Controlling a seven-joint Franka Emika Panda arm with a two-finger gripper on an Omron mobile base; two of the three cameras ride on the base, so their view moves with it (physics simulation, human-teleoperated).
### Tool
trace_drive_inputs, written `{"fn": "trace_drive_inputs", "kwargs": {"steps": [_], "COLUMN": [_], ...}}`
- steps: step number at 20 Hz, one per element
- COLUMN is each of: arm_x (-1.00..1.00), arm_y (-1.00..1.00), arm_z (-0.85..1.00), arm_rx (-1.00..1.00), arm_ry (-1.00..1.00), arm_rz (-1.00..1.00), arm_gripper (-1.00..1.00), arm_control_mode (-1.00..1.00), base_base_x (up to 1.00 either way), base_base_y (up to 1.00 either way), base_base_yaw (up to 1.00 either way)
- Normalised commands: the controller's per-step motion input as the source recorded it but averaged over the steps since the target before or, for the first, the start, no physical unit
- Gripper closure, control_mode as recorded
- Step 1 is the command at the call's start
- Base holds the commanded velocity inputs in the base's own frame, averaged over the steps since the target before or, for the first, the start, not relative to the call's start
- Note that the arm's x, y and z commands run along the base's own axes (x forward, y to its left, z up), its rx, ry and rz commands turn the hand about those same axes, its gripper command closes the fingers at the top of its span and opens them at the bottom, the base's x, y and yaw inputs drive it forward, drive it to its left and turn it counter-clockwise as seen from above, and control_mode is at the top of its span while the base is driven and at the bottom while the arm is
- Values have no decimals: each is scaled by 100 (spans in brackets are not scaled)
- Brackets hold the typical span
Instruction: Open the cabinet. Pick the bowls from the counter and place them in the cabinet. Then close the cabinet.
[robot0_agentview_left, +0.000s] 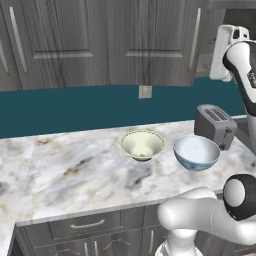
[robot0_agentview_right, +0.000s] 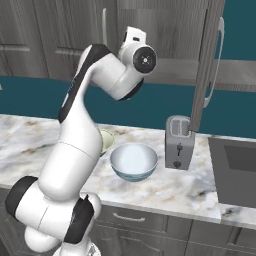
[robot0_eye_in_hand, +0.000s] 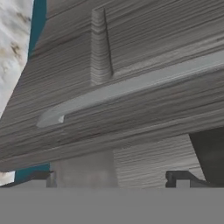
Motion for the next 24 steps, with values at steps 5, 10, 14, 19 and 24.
{"fn": "trace_drive_inputs", "kwargs": {"steps": [5,10,14,19,24], "arm_x": [17,9,3,3,1], "arm_y": [2,0,0,0,0], "arm_z": [4,19,32,14,0], "arm_rx": [0,0,0,0,0], "arm_ry": [-8,-2,0,0,-3], "arm_rz": [9,8,6,6,7], "arm_gripper": [-100,-100,-100,-100,-100], "arm_control_mode": [-100,-100,-100,-100,-100], "base_base_x": [0,0,0,0,0], "base_base_y": [0,0,0,0,0], "base_base_yaw": [0,0,0,0,0]}}
